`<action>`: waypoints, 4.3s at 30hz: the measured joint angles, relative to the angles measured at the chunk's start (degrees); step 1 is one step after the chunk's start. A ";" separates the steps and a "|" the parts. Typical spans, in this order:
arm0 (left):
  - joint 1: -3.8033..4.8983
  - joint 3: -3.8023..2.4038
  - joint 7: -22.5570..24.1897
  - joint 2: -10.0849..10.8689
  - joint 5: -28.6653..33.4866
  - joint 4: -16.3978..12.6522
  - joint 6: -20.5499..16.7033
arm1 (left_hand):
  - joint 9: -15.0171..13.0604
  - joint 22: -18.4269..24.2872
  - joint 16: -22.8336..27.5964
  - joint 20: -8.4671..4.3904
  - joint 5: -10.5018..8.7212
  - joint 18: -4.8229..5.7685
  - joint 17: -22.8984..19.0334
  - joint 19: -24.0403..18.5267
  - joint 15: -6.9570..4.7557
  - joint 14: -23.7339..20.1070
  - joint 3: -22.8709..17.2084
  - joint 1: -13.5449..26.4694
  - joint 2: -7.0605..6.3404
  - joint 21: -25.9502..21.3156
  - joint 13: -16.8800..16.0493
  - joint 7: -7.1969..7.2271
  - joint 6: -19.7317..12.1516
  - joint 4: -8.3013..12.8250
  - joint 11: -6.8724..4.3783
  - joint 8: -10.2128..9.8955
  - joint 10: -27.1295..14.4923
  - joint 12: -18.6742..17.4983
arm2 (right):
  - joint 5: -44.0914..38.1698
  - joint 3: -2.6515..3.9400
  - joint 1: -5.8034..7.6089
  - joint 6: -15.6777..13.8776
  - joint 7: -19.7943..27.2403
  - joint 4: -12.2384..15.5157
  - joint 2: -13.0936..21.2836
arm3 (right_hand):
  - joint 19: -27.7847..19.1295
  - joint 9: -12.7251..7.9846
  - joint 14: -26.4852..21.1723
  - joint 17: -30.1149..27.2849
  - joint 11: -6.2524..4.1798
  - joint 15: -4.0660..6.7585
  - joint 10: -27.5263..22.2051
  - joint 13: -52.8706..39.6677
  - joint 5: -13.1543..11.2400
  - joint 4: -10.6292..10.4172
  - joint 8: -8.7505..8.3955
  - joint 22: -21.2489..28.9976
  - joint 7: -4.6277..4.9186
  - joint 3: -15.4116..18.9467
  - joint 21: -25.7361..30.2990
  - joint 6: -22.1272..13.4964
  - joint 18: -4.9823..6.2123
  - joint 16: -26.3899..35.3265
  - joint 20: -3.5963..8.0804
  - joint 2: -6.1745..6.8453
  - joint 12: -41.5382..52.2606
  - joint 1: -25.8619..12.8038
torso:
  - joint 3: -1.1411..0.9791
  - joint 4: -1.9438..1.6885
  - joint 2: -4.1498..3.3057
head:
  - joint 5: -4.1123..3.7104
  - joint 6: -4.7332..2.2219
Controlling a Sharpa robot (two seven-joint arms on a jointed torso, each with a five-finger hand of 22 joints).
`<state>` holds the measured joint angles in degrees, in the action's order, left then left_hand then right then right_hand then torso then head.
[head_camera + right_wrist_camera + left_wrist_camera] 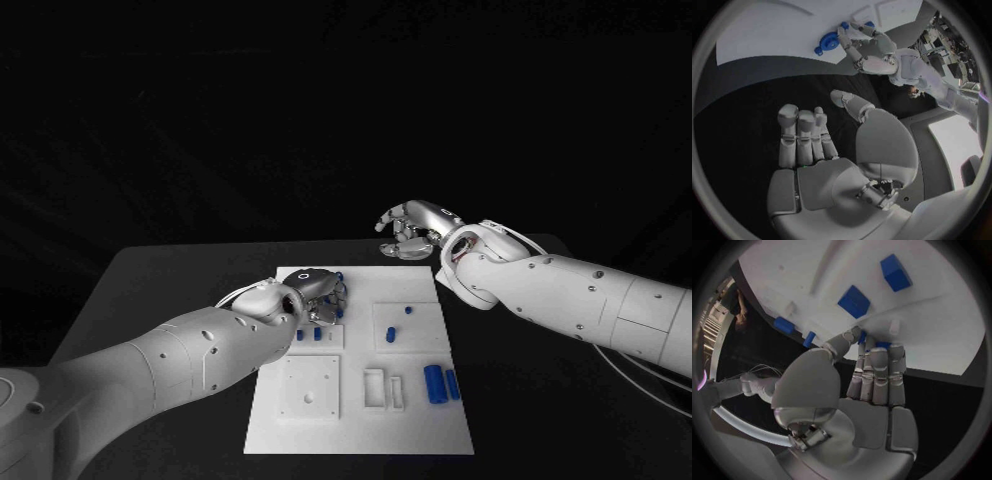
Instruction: Assemble the parts on the task board
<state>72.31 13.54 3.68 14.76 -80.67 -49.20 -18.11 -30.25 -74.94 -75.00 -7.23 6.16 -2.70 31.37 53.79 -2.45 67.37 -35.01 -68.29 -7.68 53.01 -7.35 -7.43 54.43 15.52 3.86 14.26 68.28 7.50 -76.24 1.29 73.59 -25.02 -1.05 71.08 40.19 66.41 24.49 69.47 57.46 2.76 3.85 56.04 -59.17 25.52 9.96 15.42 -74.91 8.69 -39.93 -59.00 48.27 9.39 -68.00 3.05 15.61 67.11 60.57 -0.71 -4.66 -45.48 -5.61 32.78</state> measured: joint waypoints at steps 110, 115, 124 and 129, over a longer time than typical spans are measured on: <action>-1.30 -4.57 1.10 8.83 8.67 -5.02 2.46 | -0.08 0.03 -2.66 -1.34 1.10 -0.35 -0.46 3.36 -2.02 5.16 -0.13 0.48 3.17 2.45 -2.33 1.95 6.42 0.60 -2.20 2.99 8.18 0.21 | -0.04 0.00 0.05 0.00 0.02 -0.19 0.44 | -0.01 0.00 0.00 0.01 0.00 0.00 0.01 0.18 0.00 0.00 0.00 0.00 -0.18 0.00 0.00 0.18 0.00 0.00 -0.01 0.00 -0.19 0.00 | 0.30 -0.64 0.23 | 0.64 0.29; -1.30 -4.57 1.12 8.54 8.67 -4.83 2.58 | -0.07 0.03 -2.66 -1.33 1.10 -0.36 -0.45 3.36 -1.95 5.23 -0.13 0.45 3.17 2.44 -2.33 2.00 6.36 0.60 -2.20 2.80 8.18 0.21 | -0.04 0.00 0.05 0.00 0.02 -0.20 0.42 | -0.01 0.00 0.00 0.01 0.00 0.00 0.01 0.18 0.00 0.00 0.00 0.00 -0.08 0.00 0.00 0.09 0.00 0.00 -0.01 0.00 -0.19 0.00 | 0.27 -0.64 0.23 | 0.57 0.31; -1.27 -4.22 1.11 8.04 8.64 -4.36 2.65 | -0.02 0.03 -2.66 -1.24 1.09 -0.36 -0.45 3.44 -1.94 5.24 -0.12 0.34 3.25 2.44 -2.31 1.93 6.24 0.61 -2.10 3.00 8.28 0.20 | -0.04 0.00 0.05 0.00 0.03 -0.19 0.41 | -0.01 0.00 0.00 0.01 0.00 0.00 0.01 0.17 0.00 0.00 0.00 0.00 -0.01 0.00 0.00 0.01 0.00 0.00 -0.01 0.00 -0.20 0.00 | 0.26 -0.64 0.23 | 0.53 0.35; -1.25 -4.11 1.02 7.88 8.20 -4.28 2.70 | -0.03 0.03 -2.66 -1.23 1.08 -0.36 -0.45 3.44 -1.94 5.24 -0.18 0.27 3.31 2.44 -2.31 1.95 6.20 0.76 -2.06 3.00 8.31 0.20 | -0.04 0.00 0.05 0.00 0.03 -0.17 0.44 | -0.01 0.00 0.00 0.01 0.00 0.00 0.01 0.18 0.00 0.00 0.00 0.00 0.00 0.00 0.00 0.01 0.00 0.00 -0.01 0.00 -0.21 0.00 | 0.26 -0.63 0.23 | 0.49 0.32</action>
<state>71.06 9.43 4.70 22.64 -72.46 -53.49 -15.41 -30.28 -74.90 -77.65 -8.47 7.24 -3.06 30.92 57.23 -4.39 72.61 -35.19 -68.02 -4.37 55.46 -9.65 -5.47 60.63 16.29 1.79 17.26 76.59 7.70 -76.28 1.29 73.64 -25.01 -1.02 70.91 40.63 66.40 24.49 69.47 57.47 2.76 3.85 56.05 -58.99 25.52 9.96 15.42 -74.91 8.68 -39.93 -59.01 48.28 9.39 -68.00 3.04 15.61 66.90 60.57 -0.44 -5.30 -45.25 -5.12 33.10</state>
